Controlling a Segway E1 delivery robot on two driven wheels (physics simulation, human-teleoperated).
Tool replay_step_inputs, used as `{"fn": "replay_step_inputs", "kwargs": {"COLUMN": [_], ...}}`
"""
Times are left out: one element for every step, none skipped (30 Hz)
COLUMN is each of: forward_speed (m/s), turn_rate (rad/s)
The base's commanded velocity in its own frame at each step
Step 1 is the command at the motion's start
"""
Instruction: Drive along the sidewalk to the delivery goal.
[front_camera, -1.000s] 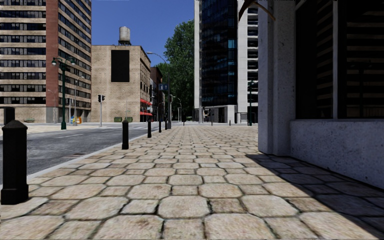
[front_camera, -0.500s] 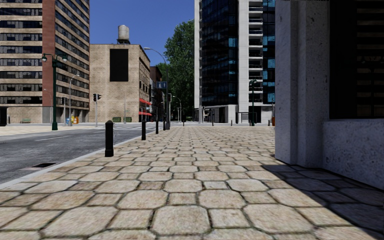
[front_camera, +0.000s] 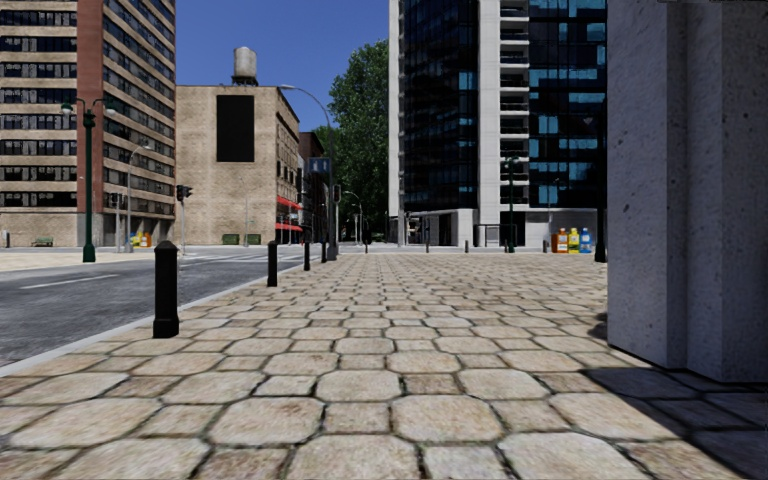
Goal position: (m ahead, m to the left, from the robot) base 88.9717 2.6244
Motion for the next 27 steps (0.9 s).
{"fn": "replay_step_inputs", "kwargs": {"forward_speed": [2.00,2.00,2.00,2.00,2.00,2.00,2.00,2.00,2.00,2.00,2.00,2.00,2.00,2.00,2.00,2.00,2.00,2.00,2.00,2.00,2.00,2.00,2.00,2.00,2.00,2.00,2.00], "turn_rate": [0.00,0.00,0.00,0.00,0.00,0.00,0.00,0.00,0.00,0.00,0.00,0.00,0.00,0.00,0.00,0.00,0.00,0.00,0.00,0.00,0.00,0.00,0.00,0.00,0.00,0.00,0.00]}}
